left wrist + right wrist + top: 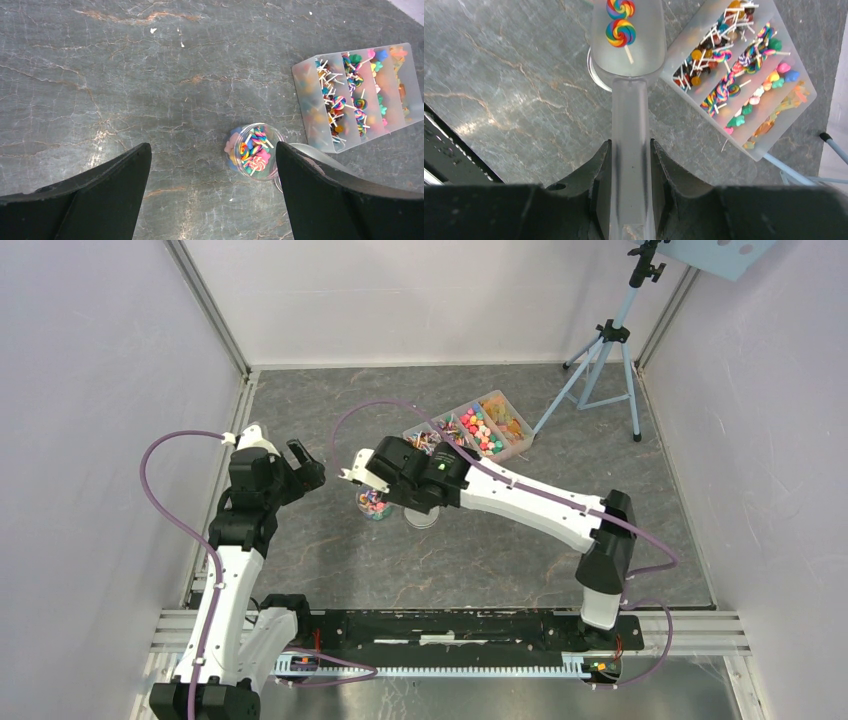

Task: Pack the candies
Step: Place the fake candies in the packing bottle, then scoop the fake candies from the storage box.

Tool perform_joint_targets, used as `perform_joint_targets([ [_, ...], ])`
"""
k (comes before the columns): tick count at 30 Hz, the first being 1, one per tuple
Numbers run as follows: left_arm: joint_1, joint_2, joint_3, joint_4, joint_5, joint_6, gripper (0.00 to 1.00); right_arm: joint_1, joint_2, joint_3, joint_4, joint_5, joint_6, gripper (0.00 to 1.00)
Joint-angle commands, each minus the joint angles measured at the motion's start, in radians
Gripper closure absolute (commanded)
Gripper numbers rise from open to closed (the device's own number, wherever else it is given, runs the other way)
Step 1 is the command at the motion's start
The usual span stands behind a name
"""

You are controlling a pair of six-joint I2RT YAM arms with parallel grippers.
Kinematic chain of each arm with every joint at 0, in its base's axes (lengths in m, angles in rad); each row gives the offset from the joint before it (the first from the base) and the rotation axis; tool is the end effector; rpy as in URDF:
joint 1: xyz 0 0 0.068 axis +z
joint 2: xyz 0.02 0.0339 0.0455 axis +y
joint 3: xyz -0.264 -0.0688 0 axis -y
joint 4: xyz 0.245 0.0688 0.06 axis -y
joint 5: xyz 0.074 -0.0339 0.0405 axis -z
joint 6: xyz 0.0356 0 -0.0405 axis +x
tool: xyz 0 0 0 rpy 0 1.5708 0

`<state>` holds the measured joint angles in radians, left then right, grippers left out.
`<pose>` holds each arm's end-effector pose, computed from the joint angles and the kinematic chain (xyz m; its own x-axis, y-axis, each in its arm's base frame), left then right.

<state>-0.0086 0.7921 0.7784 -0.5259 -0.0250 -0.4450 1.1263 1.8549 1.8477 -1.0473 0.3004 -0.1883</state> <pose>0.1744 -0.0006 0.3018 -0.4582 -0.4264 -0.7799 -0.2328 0.9044 -0.3577 0.1784 0.3500 0.3312 -0.2177 -0.8728 -0.4368 -0.8555 0.3861 -0.3452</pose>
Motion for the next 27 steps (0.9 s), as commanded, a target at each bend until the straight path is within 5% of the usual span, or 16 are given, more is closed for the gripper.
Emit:
perform_joint_targets([
  [1,0.001,-0.005,-0.008,0.018,0.017,0.043,0.0,-0.039,-0.128,-0.105,0.056,0.038,-0.005,1.0],
  [11,-0.002,-0.004,-0.012,0.021,0.084,0.052,0.0,-0.264,-0.269,-0.193,0.089,-0.001,-0.02,1.0],
  [18,-0.007,-0.027,-0.031,0.047,0.136,0.062,0.0,-0.406,-0.224,-0.181,0.062,0.023,-0.037,1.0],
  [27,-0.01,-0.02,-0.03,0.053,0.148,0.065,0.0,-0.445,-0.104,-0.13,0.045,0.043,-0.051,1.0],
])
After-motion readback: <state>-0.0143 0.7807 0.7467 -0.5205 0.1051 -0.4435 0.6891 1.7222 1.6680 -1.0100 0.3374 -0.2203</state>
